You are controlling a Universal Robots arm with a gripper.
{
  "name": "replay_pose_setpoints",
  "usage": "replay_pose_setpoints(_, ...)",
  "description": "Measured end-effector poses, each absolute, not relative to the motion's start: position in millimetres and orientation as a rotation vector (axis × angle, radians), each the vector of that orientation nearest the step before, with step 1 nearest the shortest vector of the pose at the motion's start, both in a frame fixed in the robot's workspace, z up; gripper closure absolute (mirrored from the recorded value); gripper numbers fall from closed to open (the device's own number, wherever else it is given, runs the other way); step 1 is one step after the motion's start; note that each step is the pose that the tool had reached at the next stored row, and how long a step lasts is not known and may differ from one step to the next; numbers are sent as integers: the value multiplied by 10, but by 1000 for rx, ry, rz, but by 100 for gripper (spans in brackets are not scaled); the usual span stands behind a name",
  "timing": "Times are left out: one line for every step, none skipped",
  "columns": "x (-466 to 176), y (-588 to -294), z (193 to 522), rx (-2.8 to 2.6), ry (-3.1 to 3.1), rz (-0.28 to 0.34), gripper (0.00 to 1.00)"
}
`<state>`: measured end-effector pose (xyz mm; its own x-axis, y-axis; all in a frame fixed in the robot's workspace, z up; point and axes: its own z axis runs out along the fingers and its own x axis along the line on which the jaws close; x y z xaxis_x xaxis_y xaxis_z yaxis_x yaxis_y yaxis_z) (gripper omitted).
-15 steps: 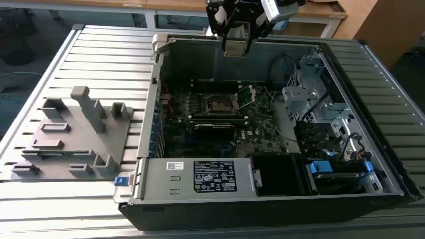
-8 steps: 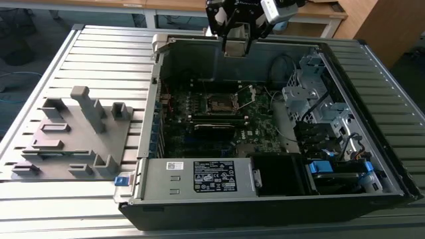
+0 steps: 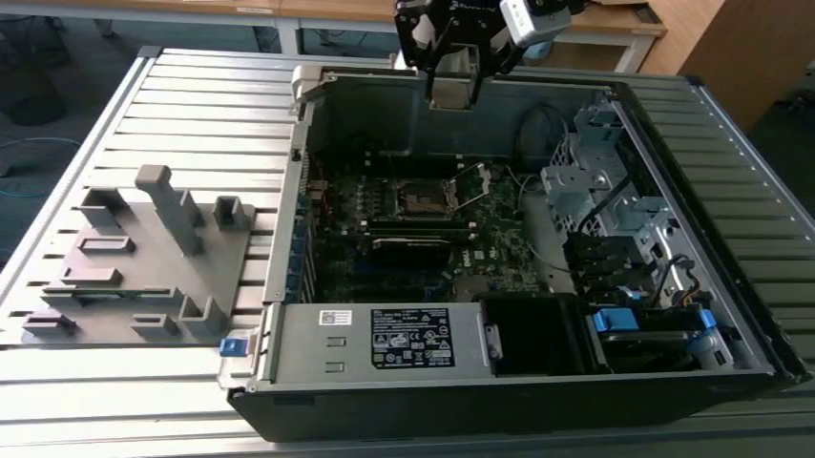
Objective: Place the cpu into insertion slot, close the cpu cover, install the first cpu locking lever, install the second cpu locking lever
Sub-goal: 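Place the cpu into insertion slot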
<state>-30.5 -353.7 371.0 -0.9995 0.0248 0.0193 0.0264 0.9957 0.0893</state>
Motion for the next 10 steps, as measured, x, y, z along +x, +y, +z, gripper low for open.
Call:
replay_pose_setpoints(-305, -3537, 3710, -40, -3120, -140, 46)
replay_pose_setpoints(-305, -3537, 3710, -40, -3120, -140, 46)
replay_pose_setpoints(-306, -3537, 3710, -40, -3120, -140, 46)
replay_pose_setpoints(-305, -3537, 3710, -40, -3120, -140, 46)
replay_pose_setpoints(-306, -3537, 3710, -40, -3120, -140, 46)
replay_pose_setpoints(-305, -3537, 3710, -40, -3120, -140, 46)
replay_pose_setpoints(-305, -3537, 3706, -40, -3120, -140, 46)
replay_pose_setpoints(-305, -3537, 3699, -40, -3120, -141, 46)
replay_pose_setpoints(-306, -3538, 3690, -40, -3120, -140, 46)
replay_pose_setpoints(-306, -3537, 3679, -40, -3120, -140, 46)
